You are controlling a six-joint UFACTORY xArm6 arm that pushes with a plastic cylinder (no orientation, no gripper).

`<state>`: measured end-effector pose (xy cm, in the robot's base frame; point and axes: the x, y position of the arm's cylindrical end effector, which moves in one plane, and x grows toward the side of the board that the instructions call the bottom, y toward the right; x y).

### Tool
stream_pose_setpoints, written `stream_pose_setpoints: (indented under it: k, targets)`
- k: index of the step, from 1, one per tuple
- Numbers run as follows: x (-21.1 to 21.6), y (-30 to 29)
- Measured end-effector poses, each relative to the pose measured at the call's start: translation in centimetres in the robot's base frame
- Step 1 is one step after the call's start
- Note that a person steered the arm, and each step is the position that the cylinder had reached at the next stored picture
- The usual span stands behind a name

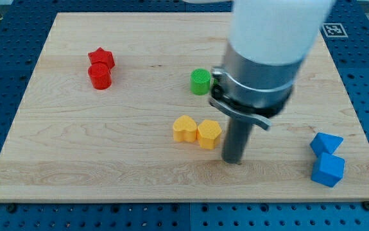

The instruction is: Slide the yellow hexagon to the centre

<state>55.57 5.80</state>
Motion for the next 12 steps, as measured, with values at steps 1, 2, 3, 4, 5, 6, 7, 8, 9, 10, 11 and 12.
stream_pose_setpoints:
  k: [1, 2, 3, 4, 5, 6, 7, 8, 9, 10, 11, 12]
  targets:
    - [-0.8, -0.8]
    - [-2.4, -1.1]
    - [-3.5, -1.1]
    - [-3.2, 0.5]
    - [-4.4, 0.7]
    - [-5.6, -0.9]
    - [-4.6, -5.4]
    - [-4.6, -7.8]
    - [-6.9, -8.7]
    - [-8.6, -8.6]
    - [-8.6, -8.8]
    - [-10.3, -9.6]
